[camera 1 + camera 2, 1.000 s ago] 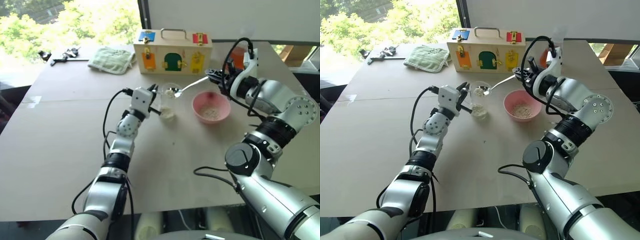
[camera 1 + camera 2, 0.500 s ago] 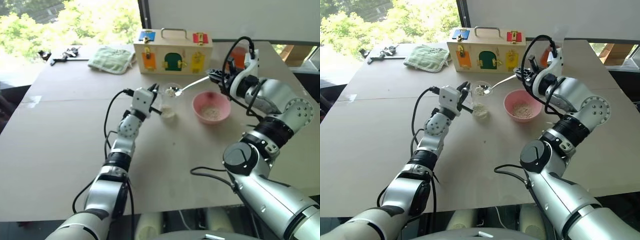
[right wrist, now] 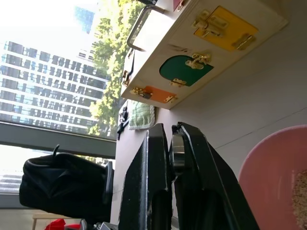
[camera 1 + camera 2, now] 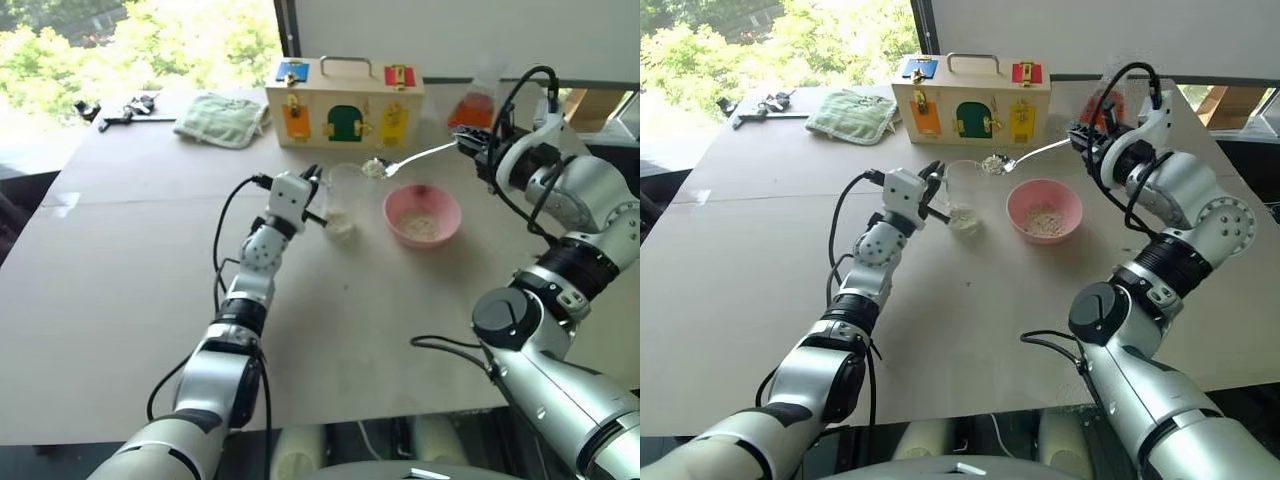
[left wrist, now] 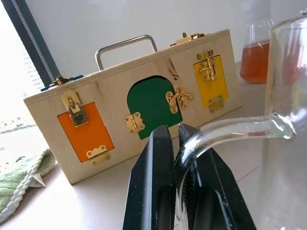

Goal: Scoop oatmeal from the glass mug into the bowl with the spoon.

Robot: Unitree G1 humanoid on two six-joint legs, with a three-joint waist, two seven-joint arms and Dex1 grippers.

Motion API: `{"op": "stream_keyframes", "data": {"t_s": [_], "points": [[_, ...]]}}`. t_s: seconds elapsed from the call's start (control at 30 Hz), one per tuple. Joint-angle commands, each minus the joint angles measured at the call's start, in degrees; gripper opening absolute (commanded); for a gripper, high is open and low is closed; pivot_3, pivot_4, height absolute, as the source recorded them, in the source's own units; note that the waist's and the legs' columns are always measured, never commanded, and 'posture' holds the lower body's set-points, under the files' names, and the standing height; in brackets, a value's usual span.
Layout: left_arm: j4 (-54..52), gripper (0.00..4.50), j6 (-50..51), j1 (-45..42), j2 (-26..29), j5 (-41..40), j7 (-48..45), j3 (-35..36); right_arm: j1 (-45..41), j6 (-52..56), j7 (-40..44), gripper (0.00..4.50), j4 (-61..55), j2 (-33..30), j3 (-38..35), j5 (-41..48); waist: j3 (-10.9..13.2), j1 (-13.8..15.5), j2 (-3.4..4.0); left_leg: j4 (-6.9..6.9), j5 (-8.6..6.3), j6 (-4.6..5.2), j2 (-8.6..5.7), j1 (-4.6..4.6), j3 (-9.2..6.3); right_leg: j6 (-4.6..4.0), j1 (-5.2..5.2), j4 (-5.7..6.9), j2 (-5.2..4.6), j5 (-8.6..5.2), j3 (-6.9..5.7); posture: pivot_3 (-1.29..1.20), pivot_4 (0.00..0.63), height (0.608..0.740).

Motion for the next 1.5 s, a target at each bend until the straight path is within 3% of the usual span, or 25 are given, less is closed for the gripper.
{"op": "stream_keyframes", "data": {"t_s": [0.03,0.43,0.6,1.03,1.33,1.5], "points": [[2.14,0.06,-0.64,-1.16,-0.74,1.05,0.28,-0.9,0.6,-3.24,-2.24,0.0,-0.88,-3.17,2.63,6.4,0.0,0.08,0.0,0.0,0.0,0.0,0.0,0.0,0.0,0.0,0.0,-0.01,0.0,0.0,0.0,0.0,0.15,0.74],[4.33,0.06,-1.69,-1.53,0.32,0.86,0.51,-0.29,16.73,-15.61,-8.74,0.0,-4.28,-15.14,13.46,23.66,0.01,-0.06,0.0,-0.07,0.01,-0.01,0.04,-0.07,0.06,0.11,0.0,-0.29,0.01,0.06,0.03,0.0,0.15,0.74],[4.66,0.06,-1.77,-1.59,0.64,0.94,0.58,-0.34,21.26,-18.29,-5.44,0.0,-5.59,-19.35,20.28,23.62,0.01,-0.26,0.0,-0.06,-0.02,0.04,0.04,-0.04,0.12,0.16,0.01,-0.31,0.02,0.09,0.09,0.0,0.15,0.74],[4.73,0.06,-1.78,-1.54,0.91,1.05,1.0,-0.38,20.39,-19.9,25.59,0.0,-14.88,-34.03,43.13,-3.05,0.01,-0.47,0.0,-0.06,-0.04,0.08,0.04,-0.07,0.08,0.2,0.01,-0.43,0.07,0.12,0.1,0.0,0.15,0.74],[4.18,0.06,-1.88,-0.78,1.18,1.14,1.39,-0.43,18.24,-28.27,49.15,0.0,-25.54,-43.76,59.44,-25.84,0.03,-0.52,-0.03,-0.04,-0.03,0.07,0.05,-0.06,0.04,0.21,0.02,-0.46,0.09,0.12,0.05,0.0,0.15,0.74],[4.39,0.06,-1.87,-0.94,1.13,1.28,1.56,-0.58,18.01,-32.72,56.71,0.0,-27.6,-45.22,63.76,-34.87,0.06,-0.53,-0.09,-0.01,0.0,0.01,0.04,-0.06,0.07,0.22,0.03,-0.48,0.07,0.13,0.04,0.0,0.15,0.74]]}}
